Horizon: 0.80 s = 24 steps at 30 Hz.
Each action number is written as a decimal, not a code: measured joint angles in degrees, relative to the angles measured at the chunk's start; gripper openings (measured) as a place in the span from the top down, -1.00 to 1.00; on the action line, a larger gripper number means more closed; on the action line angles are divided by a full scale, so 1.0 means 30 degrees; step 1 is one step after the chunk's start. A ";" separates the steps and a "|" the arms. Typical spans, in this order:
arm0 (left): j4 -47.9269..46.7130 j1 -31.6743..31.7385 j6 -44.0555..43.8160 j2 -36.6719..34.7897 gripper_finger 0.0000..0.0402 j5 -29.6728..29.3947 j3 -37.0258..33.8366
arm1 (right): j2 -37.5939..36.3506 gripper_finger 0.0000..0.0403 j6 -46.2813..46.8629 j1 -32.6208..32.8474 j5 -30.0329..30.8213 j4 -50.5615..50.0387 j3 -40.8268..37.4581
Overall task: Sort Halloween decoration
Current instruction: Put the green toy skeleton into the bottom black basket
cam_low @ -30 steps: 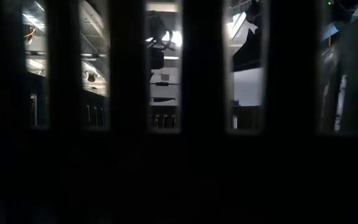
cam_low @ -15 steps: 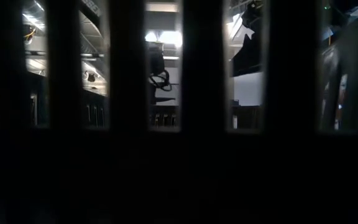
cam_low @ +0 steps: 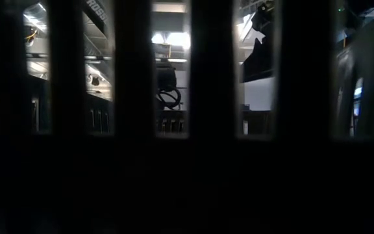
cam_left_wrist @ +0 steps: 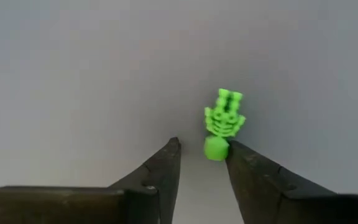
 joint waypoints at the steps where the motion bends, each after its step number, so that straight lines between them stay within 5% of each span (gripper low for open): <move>1: 0.0031 -0.0043 0.0102 0.0012 0.39 -0.0121 0.0000 | 0.0000 0.04 -0.0007 0.0003 -0.0068 0.0013 0.0000; 9: 0.0270 -0.0452 0.1128 -0.0366 0.93 -0.0954 -0.0073 | 0.0000 0.04 -0.0007 0.0004 -0.0114 -0.0059 0.0000; 24: -0.0121 -0.1651 0.4171 -0.3092 0.99 -0.1535 -0.0138 | 0.0000 0.04 -0.0026 0.0001 -0.0267 -0.0068 -0.0002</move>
